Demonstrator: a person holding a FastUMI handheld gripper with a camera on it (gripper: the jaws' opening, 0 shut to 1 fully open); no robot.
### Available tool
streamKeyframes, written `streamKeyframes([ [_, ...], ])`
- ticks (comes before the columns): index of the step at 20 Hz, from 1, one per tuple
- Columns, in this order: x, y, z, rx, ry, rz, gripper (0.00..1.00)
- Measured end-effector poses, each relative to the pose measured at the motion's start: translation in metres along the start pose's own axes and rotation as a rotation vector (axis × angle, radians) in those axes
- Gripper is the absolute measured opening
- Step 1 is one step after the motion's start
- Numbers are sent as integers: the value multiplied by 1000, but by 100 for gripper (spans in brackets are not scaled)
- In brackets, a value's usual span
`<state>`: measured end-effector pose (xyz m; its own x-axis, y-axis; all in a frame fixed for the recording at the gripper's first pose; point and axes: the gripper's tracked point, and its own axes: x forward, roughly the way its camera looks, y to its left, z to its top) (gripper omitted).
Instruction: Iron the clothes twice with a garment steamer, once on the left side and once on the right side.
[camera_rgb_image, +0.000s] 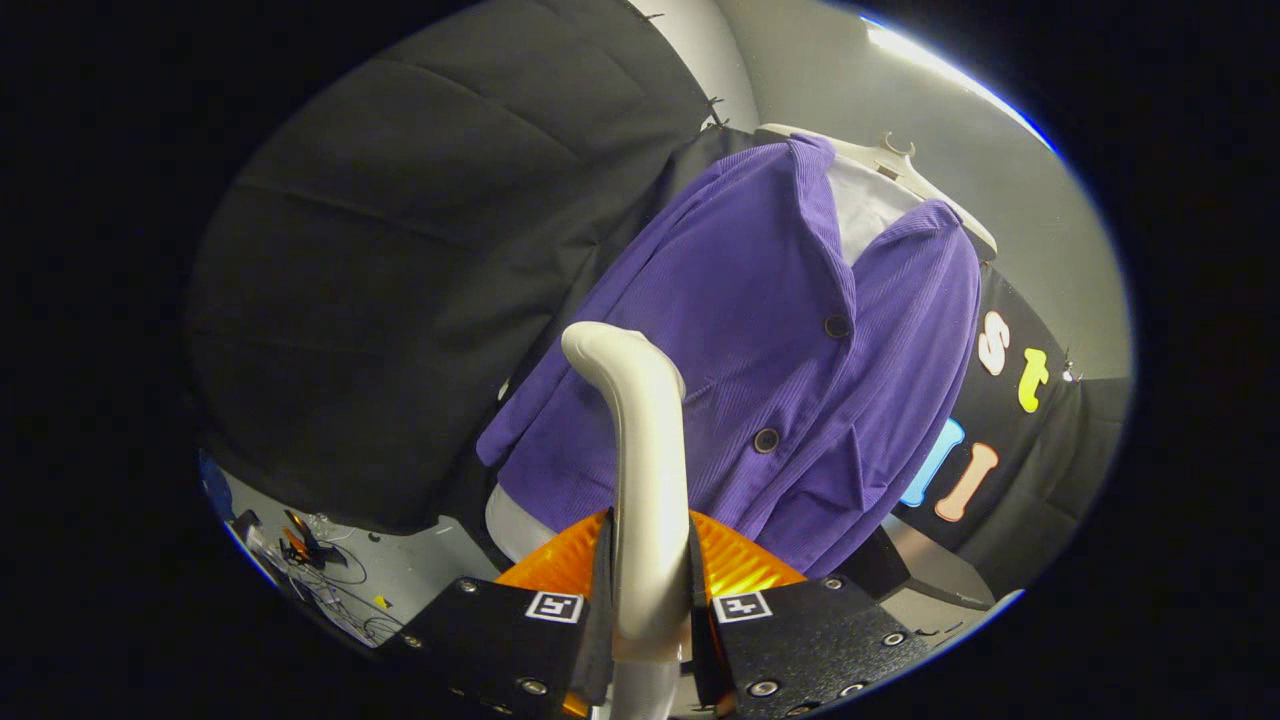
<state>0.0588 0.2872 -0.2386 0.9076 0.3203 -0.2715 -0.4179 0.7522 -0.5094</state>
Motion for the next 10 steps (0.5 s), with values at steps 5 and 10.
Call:
streamKeyframes([
  [5, -8, 24, -33, 39, 88, 53, 33],
  [10, -30, 14, -69, 39, 145, 73, 33],
])
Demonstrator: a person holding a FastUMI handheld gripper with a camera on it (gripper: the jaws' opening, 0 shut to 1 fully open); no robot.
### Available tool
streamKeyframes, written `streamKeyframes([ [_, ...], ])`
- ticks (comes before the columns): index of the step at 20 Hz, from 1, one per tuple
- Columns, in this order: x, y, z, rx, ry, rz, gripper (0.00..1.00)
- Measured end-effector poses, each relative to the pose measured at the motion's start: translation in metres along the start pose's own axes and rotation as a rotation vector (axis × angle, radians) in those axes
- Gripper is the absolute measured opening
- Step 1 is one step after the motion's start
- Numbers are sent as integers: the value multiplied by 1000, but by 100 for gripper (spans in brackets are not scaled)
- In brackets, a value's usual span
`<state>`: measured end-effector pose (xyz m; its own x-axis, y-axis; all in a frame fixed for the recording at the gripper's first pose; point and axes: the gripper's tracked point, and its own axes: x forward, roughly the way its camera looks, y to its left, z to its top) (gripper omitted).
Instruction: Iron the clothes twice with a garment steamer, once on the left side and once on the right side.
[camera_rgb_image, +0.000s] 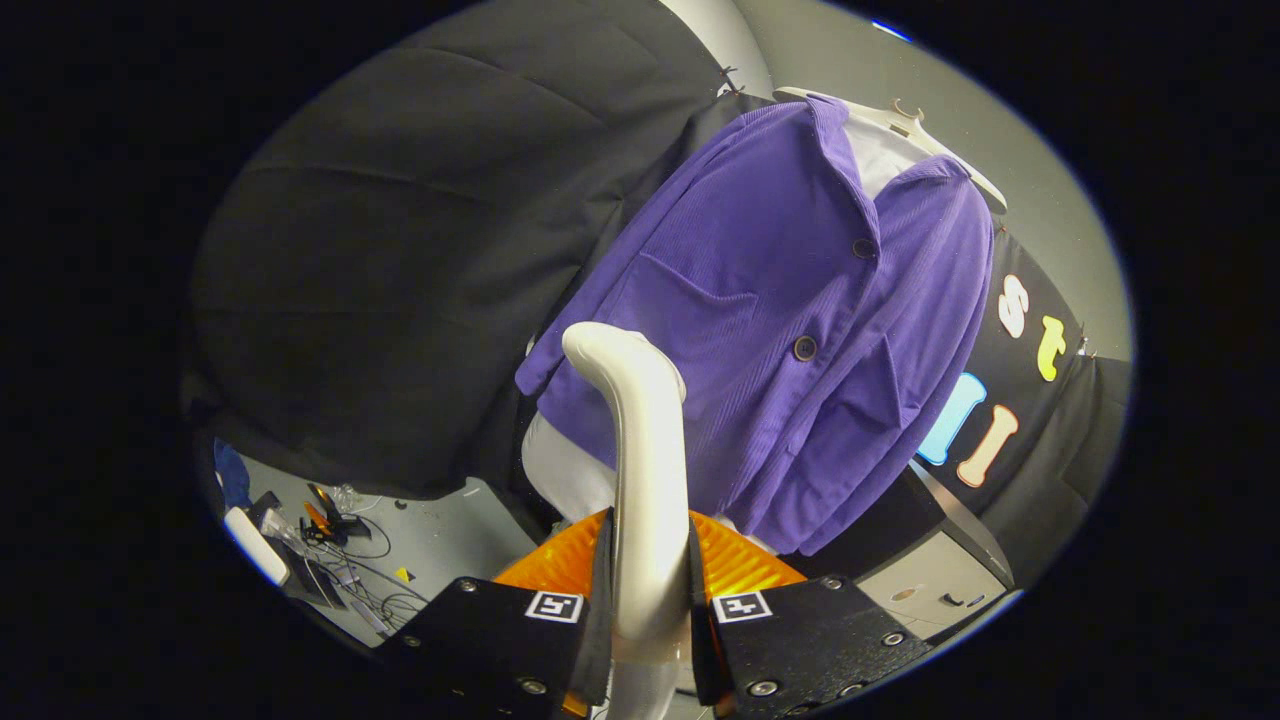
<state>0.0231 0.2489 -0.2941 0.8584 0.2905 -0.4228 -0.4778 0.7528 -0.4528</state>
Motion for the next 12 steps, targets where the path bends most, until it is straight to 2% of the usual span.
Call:
streamKeyframes([
  [4, -34, -30, -40, 83, 56, -26, 33],
  [7, -64, -54, -63, 204, 87, -53, 33],
  [12, -127, -115, -61, 387, 33, -157, 33],
])
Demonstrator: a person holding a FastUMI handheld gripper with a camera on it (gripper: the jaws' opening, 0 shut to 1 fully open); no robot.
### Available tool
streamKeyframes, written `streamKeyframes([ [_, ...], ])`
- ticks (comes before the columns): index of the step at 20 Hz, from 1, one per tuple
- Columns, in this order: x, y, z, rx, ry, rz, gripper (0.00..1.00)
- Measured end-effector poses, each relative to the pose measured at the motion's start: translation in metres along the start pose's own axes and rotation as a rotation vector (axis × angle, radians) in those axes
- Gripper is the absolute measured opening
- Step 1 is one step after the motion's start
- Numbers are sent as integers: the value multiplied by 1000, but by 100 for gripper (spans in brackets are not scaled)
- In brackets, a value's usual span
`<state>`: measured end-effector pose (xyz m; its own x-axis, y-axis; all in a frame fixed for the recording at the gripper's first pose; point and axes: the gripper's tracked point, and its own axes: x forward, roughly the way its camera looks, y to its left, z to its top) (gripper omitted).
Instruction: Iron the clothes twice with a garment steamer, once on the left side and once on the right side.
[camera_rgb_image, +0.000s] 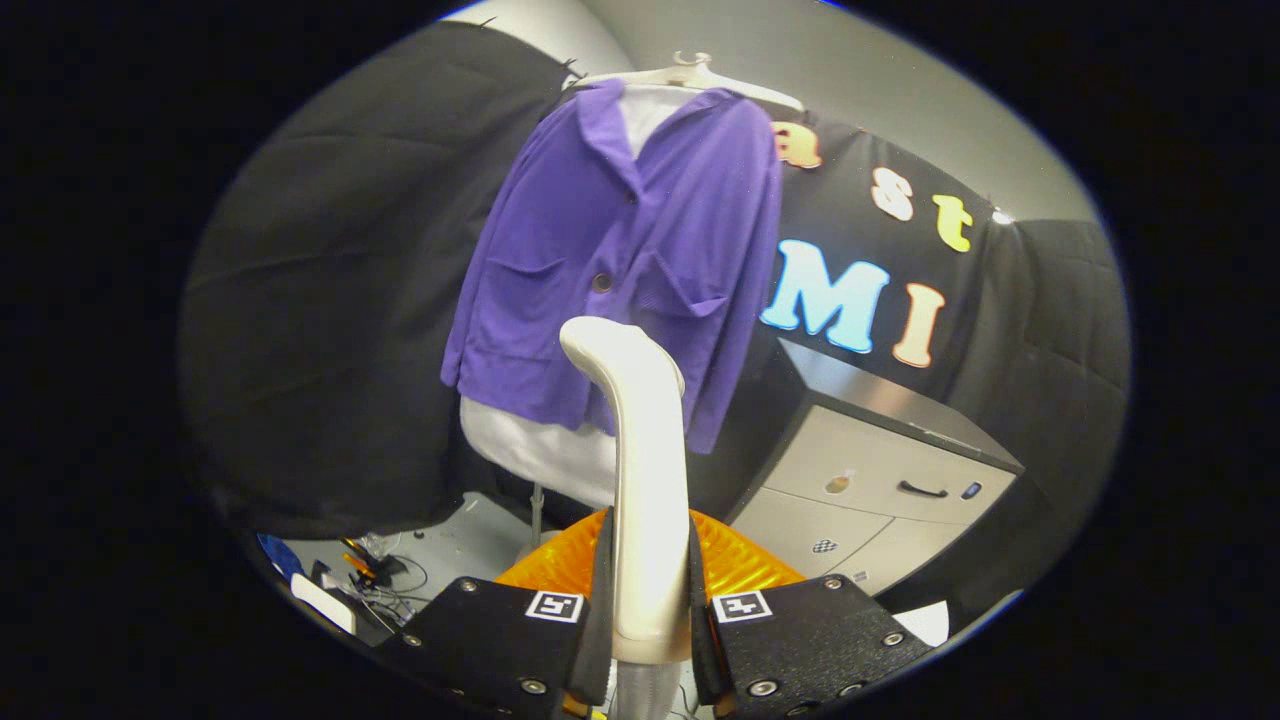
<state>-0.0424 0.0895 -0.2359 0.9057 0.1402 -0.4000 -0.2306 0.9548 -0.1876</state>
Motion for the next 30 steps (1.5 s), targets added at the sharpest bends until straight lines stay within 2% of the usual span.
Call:
streamKeyframes([
  [4, -41, -58, 35, 143, -106, -82, 33],
  [8, -72, -99, 85, 173, -271, -137, 32],
  [14, -116, -102, 161, 182, -442, -166, 32],
  [18, -122, -96, 160, 178, -463, -174, 33],
  [23, -125, -83, 134, 200, -392, -143, 33],
  [30, -135, -102, 136, 259, -394, -168, 34],
])
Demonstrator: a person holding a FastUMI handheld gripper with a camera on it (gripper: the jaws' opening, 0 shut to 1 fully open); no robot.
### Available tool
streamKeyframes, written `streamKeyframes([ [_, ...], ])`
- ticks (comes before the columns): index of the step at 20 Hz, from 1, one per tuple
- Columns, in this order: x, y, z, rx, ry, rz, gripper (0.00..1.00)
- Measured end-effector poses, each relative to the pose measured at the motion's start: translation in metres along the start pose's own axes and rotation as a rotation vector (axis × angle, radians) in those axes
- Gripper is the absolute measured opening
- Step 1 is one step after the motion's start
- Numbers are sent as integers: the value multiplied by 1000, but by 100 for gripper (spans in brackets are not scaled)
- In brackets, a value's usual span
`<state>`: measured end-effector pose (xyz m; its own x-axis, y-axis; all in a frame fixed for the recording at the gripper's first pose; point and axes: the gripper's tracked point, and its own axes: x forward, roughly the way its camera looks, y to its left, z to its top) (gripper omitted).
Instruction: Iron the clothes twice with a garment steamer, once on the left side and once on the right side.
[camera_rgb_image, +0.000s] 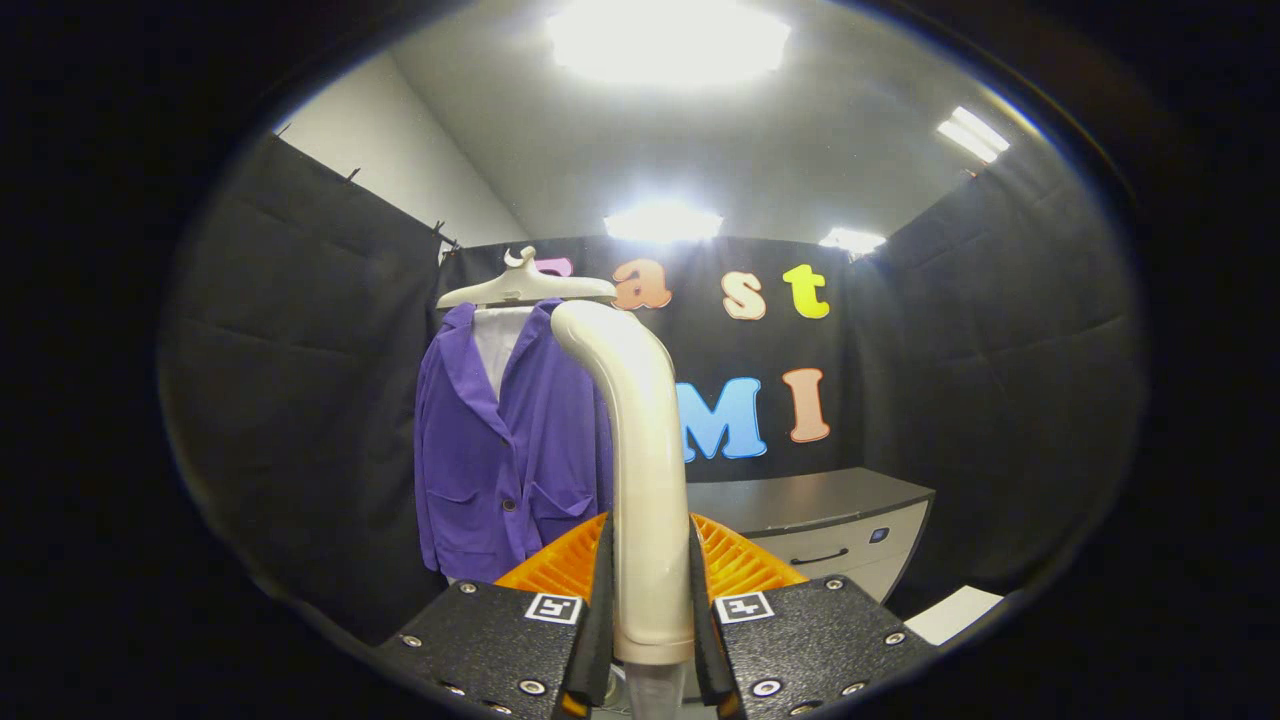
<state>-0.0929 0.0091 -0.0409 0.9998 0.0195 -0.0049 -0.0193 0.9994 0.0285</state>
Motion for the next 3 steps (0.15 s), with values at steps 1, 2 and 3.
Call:
streamKeyframes([
  [1, 0, -2, -1, 5, 3, -3, 34],
  [2, 0, -4, -2, 9, 6, -7, 34],
  [3, -1, -5, -4, 8, 10, -13, 34],
])
